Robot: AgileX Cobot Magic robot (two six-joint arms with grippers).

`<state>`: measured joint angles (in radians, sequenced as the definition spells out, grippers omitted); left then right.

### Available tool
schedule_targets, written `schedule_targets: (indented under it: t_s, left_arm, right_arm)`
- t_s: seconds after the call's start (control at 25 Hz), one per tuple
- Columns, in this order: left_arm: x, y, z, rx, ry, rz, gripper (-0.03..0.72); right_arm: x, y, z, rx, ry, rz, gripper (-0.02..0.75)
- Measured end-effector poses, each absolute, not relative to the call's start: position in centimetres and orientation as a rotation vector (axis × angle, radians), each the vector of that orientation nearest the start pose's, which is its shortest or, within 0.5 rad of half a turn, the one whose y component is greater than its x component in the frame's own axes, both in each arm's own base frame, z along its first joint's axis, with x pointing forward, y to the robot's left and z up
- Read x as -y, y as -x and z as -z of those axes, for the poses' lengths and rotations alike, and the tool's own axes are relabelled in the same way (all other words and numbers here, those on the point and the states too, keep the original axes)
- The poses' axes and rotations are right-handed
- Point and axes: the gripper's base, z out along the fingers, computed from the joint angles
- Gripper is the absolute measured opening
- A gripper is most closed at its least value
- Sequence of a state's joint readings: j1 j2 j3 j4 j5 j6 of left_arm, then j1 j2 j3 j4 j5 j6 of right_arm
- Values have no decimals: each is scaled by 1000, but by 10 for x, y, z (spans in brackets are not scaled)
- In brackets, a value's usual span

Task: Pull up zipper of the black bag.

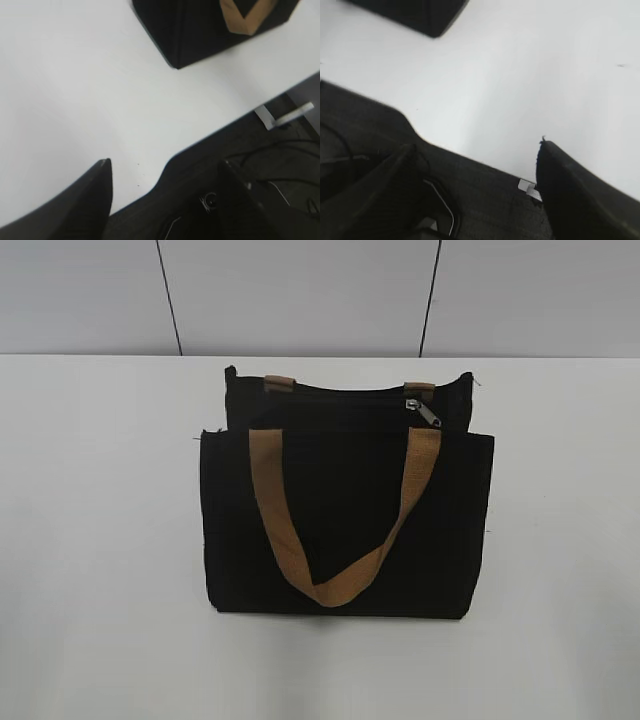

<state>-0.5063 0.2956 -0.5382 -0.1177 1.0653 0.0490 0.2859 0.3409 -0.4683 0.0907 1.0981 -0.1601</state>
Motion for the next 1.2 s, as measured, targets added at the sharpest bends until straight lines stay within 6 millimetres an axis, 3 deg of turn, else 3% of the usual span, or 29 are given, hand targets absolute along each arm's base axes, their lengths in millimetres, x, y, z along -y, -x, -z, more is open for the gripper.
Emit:
schedule_targets:
  t_s: [0.24, 0.4, 0.64, 1.2]
  left_arm:
    - [13, -14, -287, -2154, -339, 268, 488]
    - [10, -4, -288, -2095, -178, 183, 488]
    - [10, 10, -288, -2006, -39, 95, 488]
    - [9, 11, -288, -2004, -35, 87, 470]
  right_arm:
    - [-8, -17, -265, -2245, 176, -35, 549]
    - [-7, -6, -266, -2170, 63, 30, 543]
    - [-9, 3, -266, -2105, 42, 50, 543]
    - [-9, 3, -266, -2104, 41, 47, 542]
